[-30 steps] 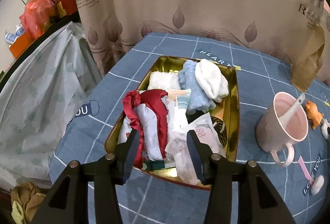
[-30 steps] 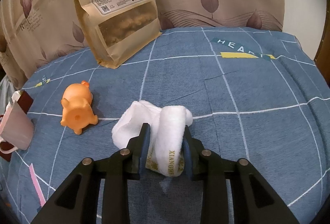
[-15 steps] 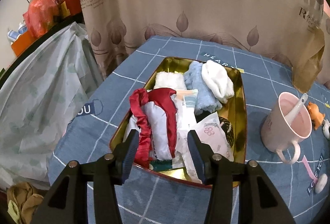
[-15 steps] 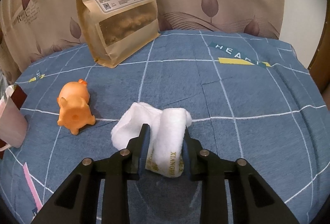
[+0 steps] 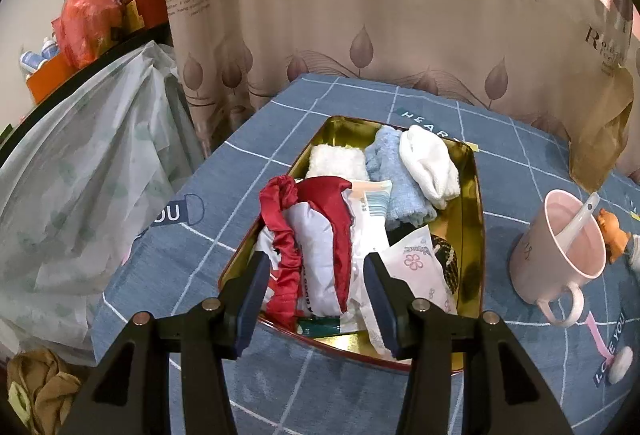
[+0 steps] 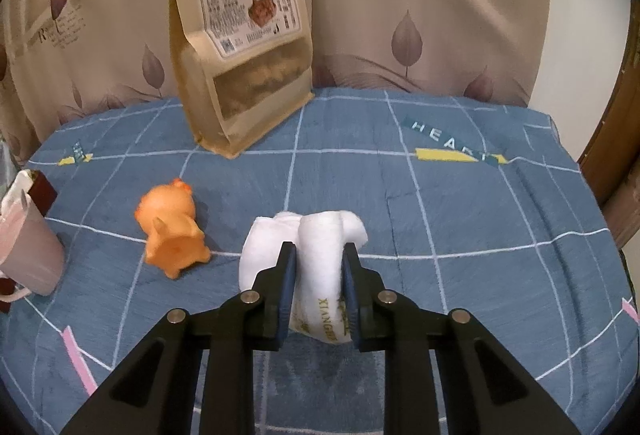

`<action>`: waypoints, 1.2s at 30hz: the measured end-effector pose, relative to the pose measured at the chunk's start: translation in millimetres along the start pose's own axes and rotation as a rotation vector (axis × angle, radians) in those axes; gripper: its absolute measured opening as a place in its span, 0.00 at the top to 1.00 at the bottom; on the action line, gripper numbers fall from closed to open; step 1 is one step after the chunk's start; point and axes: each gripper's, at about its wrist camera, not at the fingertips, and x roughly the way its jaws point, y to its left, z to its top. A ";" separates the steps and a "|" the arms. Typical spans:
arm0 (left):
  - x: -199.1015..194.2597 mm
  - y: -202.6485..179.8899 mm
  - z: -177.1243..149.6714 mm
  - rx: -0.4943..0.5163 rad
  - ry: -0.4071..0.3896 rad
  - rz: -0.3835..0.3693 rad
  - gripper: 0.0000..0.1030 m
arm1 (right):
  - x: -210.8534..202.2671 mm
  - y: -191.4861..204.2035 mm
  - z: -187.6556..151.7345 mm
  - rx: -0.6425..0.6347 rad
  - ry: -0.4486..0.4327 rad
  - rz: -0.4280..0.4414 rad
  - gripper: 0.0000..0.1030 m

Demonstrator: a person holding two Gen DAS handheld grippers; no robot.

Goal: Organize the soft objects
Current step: 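Carry the white rolled sock into the gold tin and open the right gripper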

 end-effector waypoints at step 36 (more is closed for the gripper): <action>-6.6 28.8 4.6 -0.122 -0.037 0.060 0.52 | -49.8 373.3 19.7 -0.448 -0.022 0.554 0.80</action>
